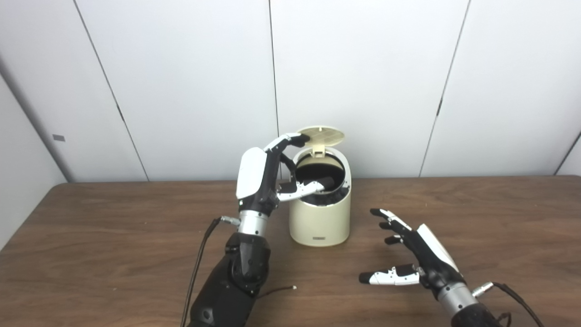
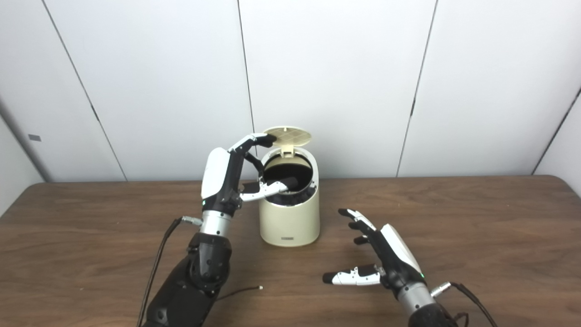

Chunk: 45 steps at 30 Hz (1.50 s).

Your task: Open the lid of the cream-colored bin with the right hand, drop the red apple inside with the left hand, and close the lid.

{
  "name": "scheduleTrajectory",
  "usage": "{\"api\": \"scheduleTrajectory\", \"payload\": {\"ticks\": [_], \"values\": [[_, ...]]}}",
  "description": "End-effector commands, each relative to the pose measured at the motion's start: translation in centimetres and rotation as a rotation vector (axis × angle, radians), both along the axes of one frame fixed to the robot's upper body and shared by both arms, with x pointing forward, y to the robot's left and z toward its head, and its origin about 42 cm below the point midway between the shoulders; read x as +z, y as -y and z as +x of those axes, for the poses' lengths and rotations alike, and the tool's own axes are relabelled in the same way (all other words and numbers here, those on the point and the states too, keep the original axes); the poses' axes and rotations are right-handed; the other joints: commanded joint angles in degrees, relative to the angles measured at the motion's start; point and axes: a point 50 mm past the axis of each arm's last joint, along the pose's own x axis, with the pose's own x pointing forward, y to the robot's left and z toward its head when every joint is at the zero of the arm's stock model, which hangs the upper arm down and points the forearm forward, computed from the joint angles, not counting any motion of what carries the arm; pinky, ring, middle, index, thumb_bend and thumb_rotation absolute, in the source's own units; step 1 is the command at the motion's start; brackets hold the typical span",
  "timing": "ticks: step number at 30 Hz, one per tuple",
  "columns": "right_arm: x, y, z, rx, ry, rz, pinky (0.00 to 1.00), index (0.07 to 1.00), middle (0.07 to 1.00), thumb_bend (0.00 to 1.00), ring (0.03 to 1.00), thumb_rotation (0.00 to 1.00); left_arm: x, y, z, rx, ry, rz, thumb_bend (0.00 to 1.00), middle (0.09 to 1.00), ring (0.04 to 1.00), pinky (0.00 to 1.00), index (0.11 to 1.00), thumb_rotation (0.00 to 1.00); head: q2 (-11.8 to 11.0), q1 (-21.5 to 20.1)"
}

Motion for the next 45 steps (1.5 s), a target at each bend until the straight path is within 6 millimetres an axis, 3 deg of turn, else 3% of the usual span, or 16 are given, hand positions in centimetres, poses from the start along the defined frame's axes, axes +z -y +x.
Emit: {"api": "scheduleTrajectory", "payload": {"ticks": [1,6,10,17,22,26,30,34,39,41,45], "values": [[1.8,0.0,0.5,0.012,0.080,0.013,0.73,0.886,0.946,0.77,0.867,0.21,1.5,0.6,-0.1,-0.036,0.056,-0.042,0.90,0.653,0.600,0.47,0.713,0.47,0.0,0.0],[1.6,0.0,0.6,0.008,0.077,0.027,0.72,0.880,0.942,0.77,0.858,0.19,1.6,-0.4,-0.7,-0.040,0.109,-0.136,0.68,0.605,0.535,0.41,0.637,0.45,-0.1,0.4],[1.4,0.1,0.6,0.006,0.076,0.033,0.71,0.876,0.937,0.77,0.850,0.19,1.4,-1.5,-1.0,-0.020,0.150,-0.193,0.63,0.570,0.517,0.44,0.598,0.42,-0.3,0.7],[1.2,0.1,0.6,0.004,0.079,0.037,0.70,0.879,0.936,0.77,0.845,0.18,1.3,-4.0,-1.5,-0.016,0.158,-0.317,0.59,0.584,0.532,0.42,0.600,0.29,-0.3,1.0],[1.9,0.4,1.0,-0.007,0.105,0.022,0.71,0.890,0.937,0.77,0.859,0.24,0.5,-6.0,-2.5,-0.047,0.085,-0.409,0.61,0.630,0.586,0.49,0.649,0.32,-0.4,1.1],[2.7,0.5,1.4,-0.013,0.130,0.025,0.66,0.886,0.927,0.78,0.833,0.24,-0.7,-7.9,-4.0,-0.058,-0.036,-0.458,0.72,0.699,0.643,0.51,0.728,0.43,-0.4,1.3],[3.5,0.7,1.8,-0.015,0.139,0.023,0.67,0.899,0.933,0.77,0.847,0.24,-2.1,-9.3,-5.5,-0.070,-0.125,-0.481,0.76,0.737,0.671,0.51,0.781,0.43,-0.4,1.6],[5.1,0.5,2.7,-0.004,0.175,0.042,0.75,0.904,0.936,0.77,0.875,0.24,-3.9,-10.7,-6.8,-0.065,-0.189,-0.444,0.72,0.744,0.681,0.53,0.782,0.38,-0.7,1.7],[7.7,0.1,4.0,0.017,0.251,0.002,0.71,0.900,0.919,0.78,0.856,0.32,-6.0,-11.4,-8.1,-0.071,-0.258,-0.418,0.67,0.731,0.667,0.56,0.765,0.27,-1.0,1.8],[8.7,-0.1,4.4,0.029,0.269,0.003,0.72,0.895,0.921,0.76,0.862,0.32,-6.9,-11.4,-8.6,-0.083,-0.271,-0.417,0.65,0.703,0.645,0.56,0.746,0.16,-1.1,1.7],[10.3,-0.4,5.2,0.044,0.295,-0.017,0.73,0.895,0.915,0.73,0.872,0.34,-8.5,-11.4,-9.3,-0.082,-0.311,-0.416,0.66,0.689,0.630,0.56,0.737,0.08,-1.2,1.6]]}}
